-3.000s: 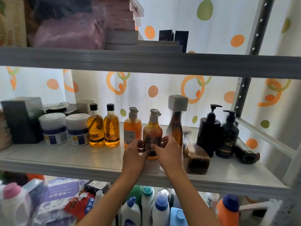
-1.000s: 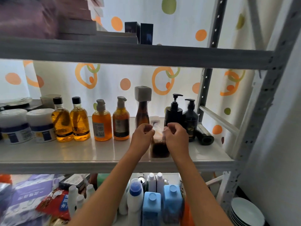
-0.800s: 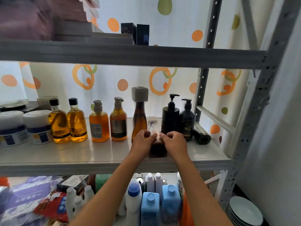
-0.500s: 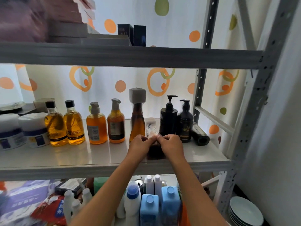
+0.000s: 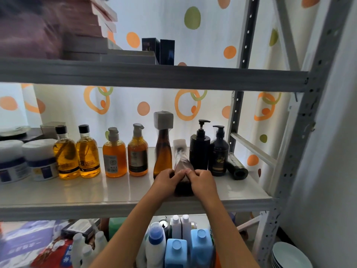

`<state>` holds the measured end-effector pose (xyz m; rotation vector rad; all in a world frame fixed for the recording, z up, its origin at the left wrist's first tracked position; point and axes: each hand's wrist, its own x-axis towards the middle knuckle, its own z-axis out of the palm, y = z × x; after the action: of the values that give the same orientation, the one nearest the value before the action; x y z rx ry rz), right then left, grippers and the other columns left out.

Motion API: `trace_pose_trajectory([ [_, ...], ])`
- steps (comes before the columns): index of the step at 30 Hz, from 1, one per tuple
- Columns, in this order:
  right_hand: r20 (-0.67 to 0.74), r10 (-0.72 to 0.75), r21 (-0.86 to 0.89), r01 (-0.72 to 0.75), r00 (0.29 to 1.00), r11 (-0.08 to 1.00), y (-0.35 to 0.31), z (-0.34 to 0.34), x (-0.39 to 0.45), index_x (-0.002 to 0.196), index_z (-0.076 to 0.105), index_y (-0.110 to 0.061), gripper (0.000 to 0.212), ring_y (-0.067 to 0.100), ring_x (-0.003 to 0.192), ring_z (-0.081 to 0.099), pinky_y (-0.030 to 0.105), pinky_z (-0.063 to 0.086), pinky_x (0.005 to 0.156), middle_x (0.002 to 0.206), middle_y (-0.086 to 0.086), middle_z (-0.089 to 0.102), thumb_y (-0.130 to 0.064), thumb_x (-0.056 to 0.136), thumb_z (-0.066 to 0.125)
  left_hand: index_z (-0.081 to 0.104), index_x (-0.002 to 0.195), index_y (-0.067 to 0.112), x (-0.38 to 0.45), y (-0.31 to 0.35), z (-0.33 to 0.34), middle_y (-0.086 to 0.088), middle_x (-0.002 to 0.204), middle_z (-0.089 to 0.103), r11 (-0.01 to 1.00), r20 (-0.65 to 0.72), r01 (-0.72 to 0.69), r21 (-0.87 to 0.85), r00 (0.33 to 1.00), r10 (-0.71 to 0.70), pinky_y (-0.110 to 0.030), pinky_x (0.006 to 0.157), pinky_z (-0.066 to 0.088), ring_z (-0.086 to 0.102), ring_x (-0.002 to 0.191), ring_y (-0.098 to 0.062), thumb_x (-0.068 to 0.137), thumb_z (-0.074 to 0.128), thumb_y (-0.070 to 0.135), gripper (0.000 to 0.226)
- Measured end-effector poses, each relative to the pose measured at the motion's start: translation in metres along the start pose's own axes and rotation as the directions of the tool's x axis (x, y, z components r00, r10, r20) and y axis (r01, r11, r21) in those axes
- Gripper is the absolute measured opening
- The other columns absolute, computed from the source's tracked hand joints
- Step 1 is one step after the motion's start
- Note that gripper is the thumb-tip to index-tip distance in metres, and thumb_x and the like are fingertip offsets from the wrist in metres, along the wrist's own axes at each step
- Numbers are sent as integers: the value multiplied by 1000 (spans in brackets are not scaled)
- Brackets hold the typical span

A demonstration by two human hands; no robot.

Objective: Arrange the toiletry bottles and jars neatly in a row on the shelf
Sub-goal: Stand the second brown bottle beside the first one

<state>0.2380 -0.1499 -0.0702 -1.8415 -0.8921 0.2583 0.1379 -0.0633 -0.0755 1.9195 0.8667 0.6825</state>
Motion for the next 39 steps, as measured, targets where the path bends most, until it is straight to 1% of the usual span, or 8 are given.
trace_pose_trajectory([
  [8,-65,-49,39,52,997,998,-1,1,-15,102,70,-11,35,15,81,66,13,45,61,93,4,71,-40,97,53,69,98,27,-19,4,-7,7,85,73,984,21,-105,-144,994,109,-12,62,47,67,77,-4,93,53,45,25],
  [11,-89,-95,104,104,991,989,-2,1,-20,110,70,-13,32,16,89,69,24,58,78,100,4,73,-38,97,55,67,105,26,-26,8,-9,8,90,72,960,38,-101,-260,993,115,-15,62,52,69,79,-4,93,55,38,20],
  [14,-109,-147,152,163,983,975,-4,-2,-21,111,70,-15,29,13,88,69,22,57,75,99,2,74,-36,97,56,66,104,32,-30,12,-10,10,88,73,935,24,-120,-335,991,135,-23,69,59,70,84,-9,93,57,33,14],
  [17,-128,-180,231,206,975,951,-9,-4,-24,108,71,-16,24,12,87,69,18,54,72,95,0,74,-31,97,56,64,118,31,-30,16,-15,11,92,74,921,5,-164,-354,984,177,-32,81,58,69,91,-11,91,61,35,27],
  [22,-95,-131,386,157,987,909,-7,-6,-24,122,67,-13,31,16,98,70,32,59,87,107,2,74,-22,92,65,53,133,34,-36,14,-18,12,112,69,893,-13,-233,-385,969,247,-9,67,51,66,98,-3,87,68,32,49],
  [26,-39,-128,395,133,991,909,-9,-12,-21,124,64,-14,40,17,102,69,37,58,89,111,2,72,-22,86,73,51,137,30,-35,5,-16,8,119,66,875,-46,-258,-410,964,263,-11,77,52,62,113,-15,88,67,17,53],
  [33,11,-86,345,77,996,935,-16,-17,-20,120,56,-24,60,11,96,65,34,59,87,107,-8,66,-32,69,87,44,143,29,-32,-3,-9,11,145,47,878,-136,-449,-169,892,430,-19,99,45,50,127,-4,79,77,28,72],
  [39,1,-115,342,108,993,934,-15,-23,-18,122,64,-21,60,10,100,66,28,58,86,109,-7,71,-31,68,88,48,140,25,-42,-1,-11,19,130,57,868,-179,-448,-213,892,416,-10,90,45,55,116,8,71,81,31,77],
])
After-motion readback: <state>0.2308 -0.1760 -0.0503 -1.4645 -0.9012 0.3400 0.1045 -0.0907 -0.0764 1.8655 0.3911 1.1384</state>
